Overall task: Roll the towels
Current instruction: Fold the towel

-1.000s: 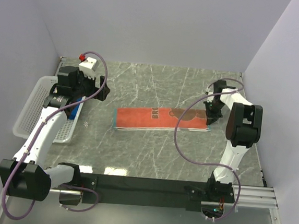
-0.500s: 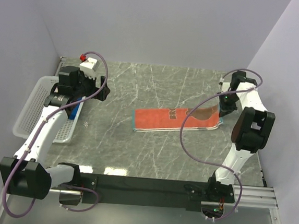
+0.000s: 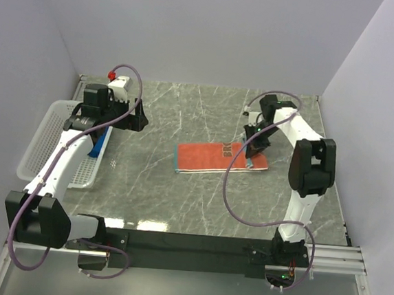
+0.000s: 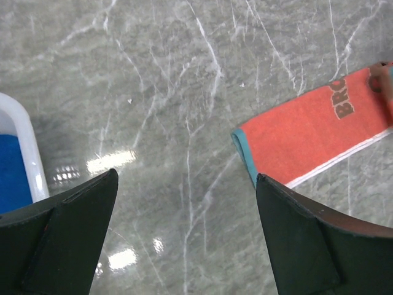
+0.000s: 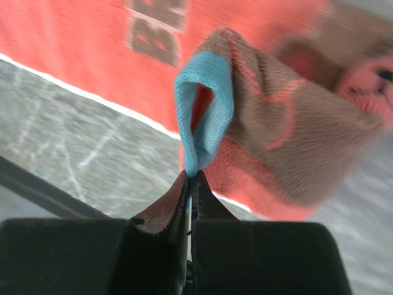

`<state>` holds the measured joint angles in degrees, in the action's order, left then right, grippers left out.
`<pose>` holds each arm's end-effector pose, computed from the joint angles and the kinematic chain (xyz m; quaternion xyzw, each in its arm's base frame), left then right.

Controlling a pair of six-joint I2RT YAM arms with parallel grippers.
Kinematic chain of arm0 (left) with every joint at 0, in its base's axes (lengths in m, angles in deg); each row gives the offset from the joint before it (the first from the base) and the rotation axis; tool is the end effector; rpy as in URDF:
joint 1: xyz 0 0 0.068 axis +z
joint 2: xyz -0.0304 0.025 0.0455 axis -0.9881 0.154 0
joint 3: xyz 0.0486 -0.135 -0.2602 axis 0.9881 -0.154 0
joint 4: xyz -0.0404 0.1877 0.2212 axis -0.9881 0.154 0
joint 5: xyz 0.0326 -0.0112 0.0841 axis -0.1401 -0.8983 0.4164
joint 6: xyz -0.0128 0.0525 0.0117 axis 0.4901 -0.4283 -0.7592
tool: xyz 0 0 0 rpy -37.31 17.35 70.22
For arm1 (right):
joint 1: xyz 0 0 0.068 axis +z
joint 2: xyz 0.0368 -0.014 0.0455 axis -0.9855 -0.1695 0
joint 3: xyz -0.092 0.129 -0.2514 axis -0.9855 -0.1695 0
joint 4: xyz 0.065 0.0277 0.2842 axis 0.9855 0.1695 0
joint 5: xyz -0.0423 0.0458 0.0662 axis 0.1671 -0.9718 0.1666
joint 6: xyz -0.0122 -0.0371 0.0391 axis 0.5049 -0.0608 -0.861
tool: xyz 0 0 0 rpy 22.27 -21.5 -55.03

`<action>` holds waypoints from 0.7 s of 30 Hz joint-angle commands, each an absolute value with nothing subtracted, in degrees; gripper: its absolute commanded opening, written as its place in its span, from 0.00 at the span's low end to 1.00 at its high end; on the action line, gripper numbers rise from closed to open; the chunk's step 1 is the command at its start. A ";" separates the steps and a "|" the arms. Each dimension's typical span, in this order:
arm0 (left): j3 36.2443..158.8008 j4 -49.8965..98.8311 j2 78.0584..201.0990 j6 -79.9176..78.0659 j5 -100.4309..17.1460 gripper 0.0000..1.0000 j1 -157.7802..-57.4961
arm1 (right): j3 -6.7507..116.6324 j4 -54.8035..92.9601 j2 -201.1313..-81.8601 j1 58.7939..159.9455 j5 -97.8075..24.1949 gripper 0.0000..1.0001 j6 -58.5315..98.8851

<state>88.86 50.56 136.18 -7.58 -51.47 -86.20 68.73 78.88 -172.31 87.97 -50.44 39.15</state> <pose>0.3052 -0.0388 0.3477 0.0766 0.8657 -0.1786 0.4613 0.4158 0.0701 0.2227 -0.1807 0.9642 0.1817 0.0682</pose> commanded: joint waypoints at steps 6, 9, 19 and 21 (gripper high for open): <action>91.10 52.68 137.21 -3.98 -52.37 1.00 -85.97 | 70.62 75.79 -177.22 92.54 -56.50 0.00 34.99; 90.40 51.89 136.60 -3.81 -52.10 1.00 -85.97 | 71.58 75.52 -178.19 92.55 -57.55 0.00 34.46; 90.04 51.62 136.68 -4.07 -51.93 0.99 -85.97 | 75.28 75.61 -179.94 92.90 -59.66 0.00 33.76; 90.22 51.53 136.86 -4.07 -52.01 1.00 -85.97 | 75.63 75.96 -181.26 92.99 -59.93 0.00 33.76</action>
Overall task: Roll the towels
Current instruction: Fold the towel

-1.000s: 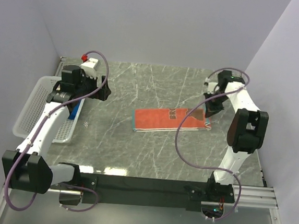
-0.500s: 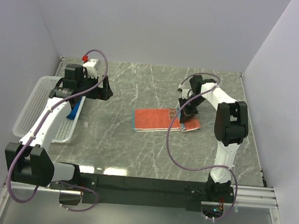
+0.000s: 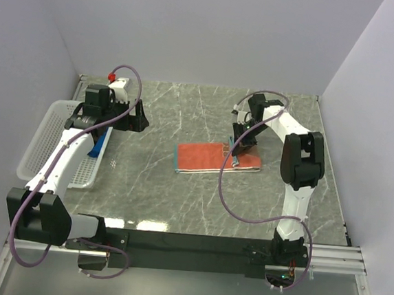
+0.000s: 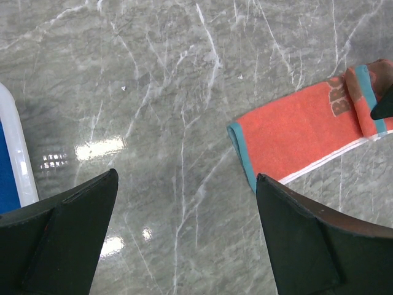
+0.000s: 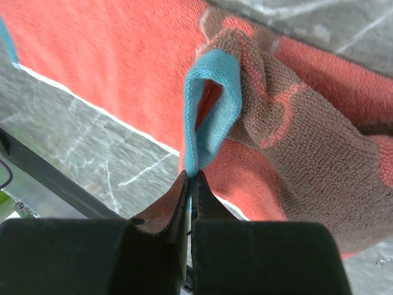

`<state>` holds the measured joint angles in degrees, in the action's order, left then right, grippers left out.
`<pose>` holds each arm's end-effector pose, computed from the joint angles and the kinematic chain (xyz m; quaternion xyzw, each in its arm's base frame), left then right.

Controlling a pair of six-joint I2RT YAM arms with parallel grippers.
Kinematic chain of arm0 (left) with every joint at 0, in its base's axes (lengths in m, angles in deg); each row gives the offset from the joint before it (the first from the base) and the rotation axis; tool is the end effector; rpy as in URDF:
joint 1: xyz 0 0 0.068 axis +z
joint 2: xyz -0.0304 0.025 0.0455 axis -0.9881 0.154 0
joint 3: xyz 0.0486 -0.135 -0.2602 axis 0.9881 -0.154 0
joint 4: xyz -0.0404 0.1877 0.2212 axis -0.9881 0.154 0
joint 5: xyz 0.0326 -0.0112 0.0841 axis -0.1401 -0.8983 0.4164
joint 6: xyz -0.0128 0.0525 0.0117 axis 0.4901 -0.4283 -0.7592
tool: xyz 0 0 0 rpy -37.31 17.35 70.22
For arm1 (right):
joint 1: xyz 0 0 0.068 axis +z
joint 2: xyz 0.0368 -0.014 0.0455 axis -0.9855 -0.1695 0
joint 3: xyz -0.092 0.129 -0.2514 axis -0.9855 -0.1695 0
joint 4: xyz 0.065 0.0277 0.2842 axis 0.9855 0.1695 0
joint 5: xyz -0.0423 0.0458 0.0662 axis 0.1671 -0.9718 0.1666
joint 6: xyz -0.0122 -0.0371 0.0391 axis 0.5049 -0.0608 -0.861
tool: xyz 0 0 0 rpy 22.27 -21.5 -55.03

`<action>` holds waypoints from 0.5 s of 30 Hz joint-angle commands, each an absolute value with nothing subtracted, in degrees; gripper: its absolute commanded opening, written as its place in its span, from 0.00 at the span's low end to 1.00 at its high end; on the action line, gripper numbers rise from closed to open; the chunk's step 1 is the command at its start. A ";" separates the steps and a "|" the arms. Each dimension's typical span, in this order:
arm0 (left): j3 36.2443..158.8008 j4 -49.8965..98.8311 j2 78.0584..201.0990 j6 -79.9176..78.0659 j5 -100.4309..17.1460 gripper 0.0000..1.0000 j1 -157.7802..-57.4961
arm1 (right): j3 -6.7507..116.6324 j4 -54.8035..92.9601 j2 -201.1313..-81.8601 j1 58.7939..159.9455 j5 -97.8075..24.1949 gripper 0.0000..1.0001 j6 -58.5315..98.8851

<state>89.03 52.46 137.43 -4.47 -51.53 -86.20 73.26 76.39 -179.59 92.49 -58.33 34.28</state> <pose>0.3083 -0.0391 0.3395 0.0494 0.8793 -0.1909 0.4335 0.4369 0.1135 0.1956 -0.1788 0.9495 0.2536 0.0470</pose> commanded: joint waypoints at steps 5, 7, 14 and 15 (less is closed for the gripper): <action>90.48 51.71 137.30 -4.16 -52.10 1.00 -85.97 | 75.99 76.05 -183.37 93.78 -60.37 0.00 33.85; 90.22 51.80 137.21 -4.33 -52.10 0.99 -85.97 | 75.81 75.88 -183.64 93.86 -60.10 0.00 33.76; 89.08 52.32 137.21 -5.56 -54.91 0.99 -86.23 | 77.13 76.84 -183.38 94.04 -61.68 0.34 34.20; 88.73 52.41 137.04 -5.91 -55.18 0.99 -87.11 | 77.39 77.10 -182.76 94.04 -62.29 0.42 35.07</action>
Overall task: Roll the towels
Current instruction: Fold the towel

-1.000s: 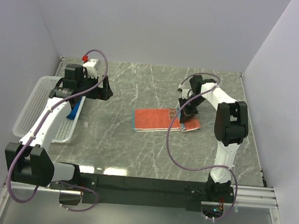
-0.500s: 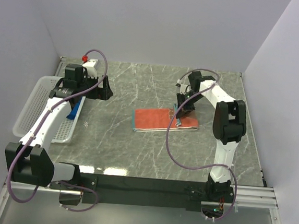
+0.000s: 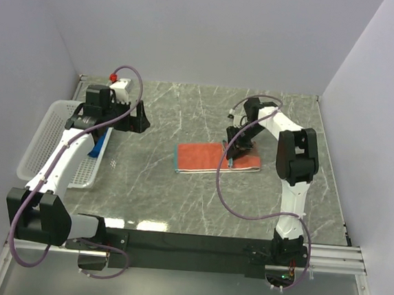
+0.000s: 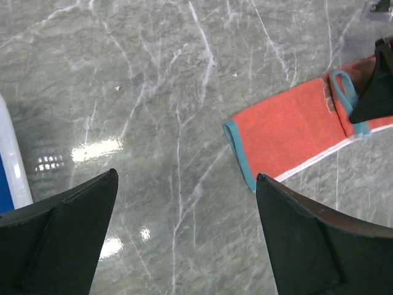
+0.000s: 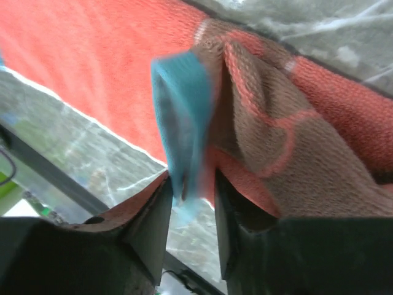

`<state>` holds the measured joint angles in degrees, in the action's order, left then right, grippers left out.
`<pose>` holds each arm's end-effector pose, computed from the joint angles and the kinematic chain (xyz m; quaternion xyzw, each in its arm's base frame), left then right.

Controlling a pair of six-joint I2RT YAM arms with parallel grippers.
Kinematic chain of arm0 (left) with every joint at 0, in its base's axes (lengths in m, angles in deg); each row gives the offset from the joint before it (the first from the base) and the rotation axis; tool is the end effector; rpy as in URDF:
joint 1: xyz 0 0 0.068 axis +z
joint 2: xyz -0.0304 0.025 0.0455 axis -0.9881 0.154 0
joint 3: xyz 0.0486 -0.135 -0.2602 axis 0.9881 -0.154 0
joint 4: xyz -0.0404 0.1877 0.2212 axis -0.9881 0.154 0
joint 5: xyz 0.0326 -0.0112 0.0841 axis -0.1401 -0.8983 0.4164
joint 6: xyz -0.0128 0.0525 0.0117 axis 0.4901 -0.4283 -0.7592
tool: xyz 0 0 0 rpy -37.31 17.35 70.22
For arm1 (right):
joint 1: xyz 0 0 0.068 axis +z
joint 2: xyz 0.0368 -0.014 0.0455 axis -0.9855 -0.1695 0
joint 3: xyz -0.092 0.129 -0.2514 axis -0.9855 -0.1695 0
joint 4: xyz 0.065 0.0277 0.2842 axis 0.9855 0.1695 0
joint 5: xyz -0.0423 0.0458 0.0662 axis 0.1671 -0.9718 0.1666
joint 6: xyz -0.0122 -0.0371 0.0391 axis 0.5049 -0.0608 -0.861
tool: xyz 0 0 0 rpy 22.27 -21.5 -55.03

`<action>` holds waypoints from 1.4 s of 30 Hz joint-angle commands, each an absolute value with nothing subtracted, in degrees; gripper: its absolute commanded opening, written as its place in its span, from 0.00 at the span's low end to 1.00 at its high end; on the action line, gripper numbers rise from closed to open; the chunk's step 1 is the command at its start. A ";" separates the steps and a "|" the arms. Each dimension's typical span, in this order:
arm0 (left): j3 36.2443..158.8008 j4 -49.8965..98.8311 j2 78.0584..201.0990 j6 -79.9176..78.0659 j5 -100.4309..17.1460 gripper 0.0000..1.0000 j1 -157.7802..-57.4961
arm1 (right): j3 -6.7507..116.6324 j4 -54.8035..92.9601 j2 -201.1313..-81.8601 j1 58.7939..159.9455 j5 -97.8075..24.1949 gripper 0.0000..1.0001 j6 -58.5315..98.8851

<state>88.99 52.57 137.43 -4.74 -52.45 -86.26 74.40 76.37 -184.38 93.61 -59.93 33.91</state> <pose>0.3079 -0.0399 0.3392 0.0554 0.8787 -0.1970 0.4313 0.4433 0.1250 0.1654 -0.1771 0.9474 0.2662 0.0123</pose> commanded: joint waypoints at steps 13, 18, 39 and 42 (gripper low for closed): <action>82.91 48.02 146.32 -4.95 -67.48 0.26 -99.32 | 85.65 82.29 -181.78 85.25 -60.02 0.33 40.79; 85.64 45.30 153.90 -1.79 -69.94 0.23 -102.84 | 81.36 79.92 -184.16 85.25 -58.00 0.27 41.32; 119.10 58.89 183.79 -15.28 -58.34 0.04 -97.75 | 52.25 70.16 -165.37 100.28 -82.66 0.50 43.25; 118.01 60.32 178.99 -17.77 -61.67 0.18 -97.75 | 58.65 75.42 -163.87 97.48 -83.31 0.51 45.36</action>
<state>116.70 55.78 184.42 -11.80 -60.25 -97.43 52.65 72.98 -169.23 101.43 -77.90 42.48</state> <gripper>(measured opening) 0.124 0.509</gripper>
